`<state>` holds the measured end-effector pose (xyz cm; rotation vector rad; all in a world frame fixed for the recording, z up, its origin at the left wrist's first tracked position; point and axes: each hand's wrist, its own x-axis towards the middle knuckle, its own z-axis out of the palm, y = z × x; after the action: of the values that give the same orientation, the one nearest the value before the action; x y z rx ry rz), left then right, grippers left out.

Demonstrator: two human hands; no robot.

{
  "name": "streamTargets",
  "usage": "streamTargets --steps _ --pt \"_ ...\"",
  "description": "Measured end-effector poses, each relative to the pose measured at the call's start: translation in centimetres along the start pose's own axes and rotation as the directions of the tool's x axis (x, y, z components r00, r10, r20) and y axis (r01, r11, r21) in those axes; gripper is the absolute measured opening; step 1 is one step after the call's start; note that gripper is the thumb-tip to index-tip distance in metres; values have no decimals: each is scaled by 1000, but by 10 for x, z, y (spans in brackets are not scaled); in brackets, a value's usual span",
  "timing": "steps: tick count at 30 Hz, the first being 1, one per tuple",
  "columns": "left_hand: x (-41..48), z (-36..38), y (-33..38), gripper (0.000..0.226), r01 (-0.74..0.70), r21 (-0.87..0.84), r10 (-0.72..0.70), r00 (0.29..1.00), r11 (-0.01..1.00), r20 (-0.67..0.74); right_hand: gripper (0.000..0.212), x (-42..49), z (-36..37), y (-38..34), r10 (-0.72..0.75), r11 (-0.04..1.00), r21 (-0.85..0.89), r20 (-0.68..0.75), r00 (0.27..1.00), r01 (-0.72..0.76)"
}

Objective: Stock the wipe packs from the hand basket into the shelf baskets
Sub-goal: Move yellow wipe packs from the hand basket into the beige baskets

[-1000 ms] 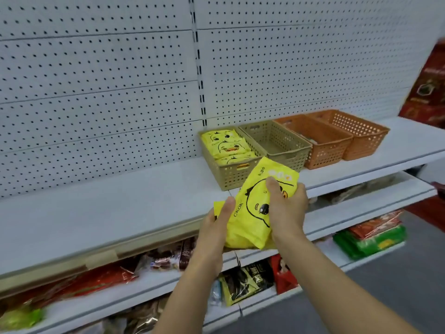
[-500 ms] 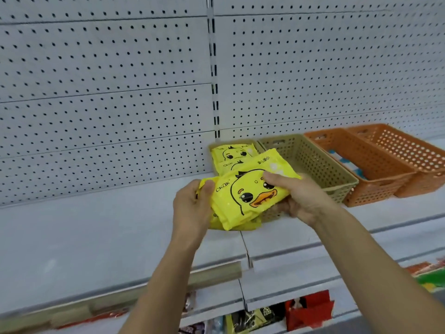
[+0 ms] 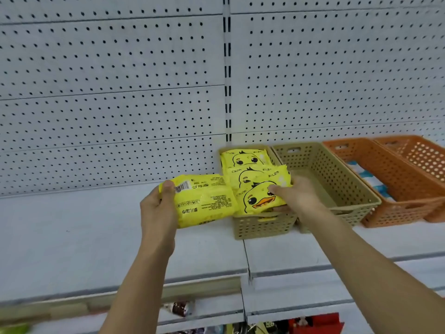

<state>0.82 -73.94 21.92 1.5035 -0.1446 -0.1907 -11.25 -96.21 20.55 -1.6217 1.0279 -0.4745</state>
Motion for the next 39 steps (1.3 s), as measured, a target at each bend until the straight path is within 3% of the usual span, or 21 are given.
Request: streamTargets --steps 1,2,3,4,5,7,10,13,17,19,22,24,26,27,29,32,36,39 --pt "0 0 1 29 3 -5 -3 1000 1000 -18 29 3 -1 -3 -83 962 -260 -11 997 77" --pt "1 0 2 29 6 -11 -6 1000 1000 -30 40 5 -1 -4 -179 815 -564 -25 984 134" --pt "1 1 3 28 10 -19 -11 999 1000 -38 50 4 -2 -6 -289 596 -787 -23 957 161" --pt "2 2 4 28 13 -27 -14 999 1000 -45 59 4 -2 -6 -381 410 -893 19 924 187" --pt "3 3 5 28 15 -35 -17 998 999 -53 67 4 0 -5 -435 306 -924 77 897 228" --pt "5 5 7 28 14 -39 -16 998 999 -63 68 3 5 -1 -415 315 -866 241 877 387" --pt "9 6 6 28 19 -51 -23 997 999 -69 52 6 16 12 -164 439 -747 479 862 499" --pt "10 7 7 27 31 -73 -37 996 997 -76 58 10 21 11 28 462 -761 526 850 455" --pt "9 11 9 28 49 -112 -54 998 992 -42 65 14 22 6 89 492 -757 535 840 430" --pt "9 14 9 27 63 -134 -65 998 989 -11 73 10 20 9 -65 555 -688 525 849 468" --pt "9 24 8 25 135 -162 -125 990 978 72 98 -12 15 9 -471 671 -431 380 796 603" --pt "7 38 7 26 240 -172 -210 962 955 175 93 -21 11 6 -703 536 -339 327 631 773" --pt "7 53 6 30 343 -178 -284 914 922 290 67 -17 3 5 -868 338 -314 260 423 887" --pt "7 60 6 30 369 -182 -296 896 911 332 56 -13 -4 4 -898 314 -284 221 381 906" --pt "9 74 5 32 362 -162 -281 881 918 382 40 -7 -20 -2 -899 377 -234 141 415 896" --pt "10 103 8 32 254 -23 -222 882 967 415 36 3 -49 -9 -818 545 -225 68 571 807" --pt "15 156 13 38 164 116 -197 895 980 399 22 33 -97 -19 -664 735 -72 121 737 674" --pt "15 189 17 63 60 121 -114 851 991 513 21 61 -131 -25 -542 839 61 178 821 541"
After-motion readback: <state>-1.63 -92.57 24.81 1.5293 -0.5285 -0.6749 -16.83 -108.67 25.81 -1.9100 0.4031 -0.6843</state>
